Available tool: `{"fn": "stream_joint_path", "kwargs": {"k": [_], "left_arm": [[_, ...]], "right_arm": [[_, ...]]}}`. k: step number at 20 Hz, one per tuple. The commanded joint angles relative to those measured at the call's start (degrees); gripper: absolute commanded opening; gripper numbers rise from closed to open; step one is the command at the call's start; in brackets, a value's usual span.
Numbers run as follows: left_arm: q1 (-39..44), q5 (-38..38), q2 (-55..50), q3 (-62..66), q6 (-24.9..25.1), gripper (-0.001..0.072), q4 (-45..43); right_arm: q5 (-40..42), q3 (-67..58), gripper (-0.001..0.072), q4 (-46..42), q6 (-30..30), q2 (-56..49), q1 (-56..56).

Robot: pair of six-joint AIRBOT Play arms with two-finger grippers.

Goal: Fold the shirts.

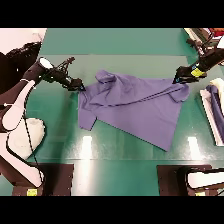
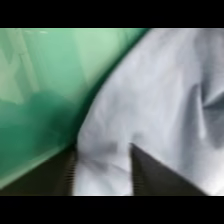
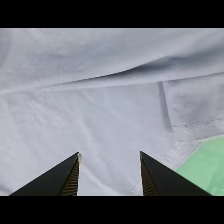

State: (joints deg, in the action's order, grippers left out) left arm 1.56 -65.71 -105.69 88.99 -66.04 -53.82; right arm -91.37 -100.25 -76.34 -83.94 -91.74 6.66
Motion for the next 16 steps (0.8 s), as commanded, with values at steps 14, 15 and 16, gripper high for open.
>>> {"fn": "stream_joint_path", "kwargs": {"k": [14,15,16], "left_arm": [[1.25,-6.47,11.04,0.17,0.04,0.0031,-10.49],[1.25,-7.06,11.10,0.15,0.04,0.0031,-10.49],[1.25,-7.48,11.10,0.15,0.00,0.0031,-10.47]], "right_arm": [[3.04,51.58,0.0459,0.33,-3.28,25.42,-2.95],[2.78,57.77,0.0533,0.33,-4.00,28.28,-2.95],[2.75,62.97,0.0593,0.39,-5.84,30.71,-2.95]]}}
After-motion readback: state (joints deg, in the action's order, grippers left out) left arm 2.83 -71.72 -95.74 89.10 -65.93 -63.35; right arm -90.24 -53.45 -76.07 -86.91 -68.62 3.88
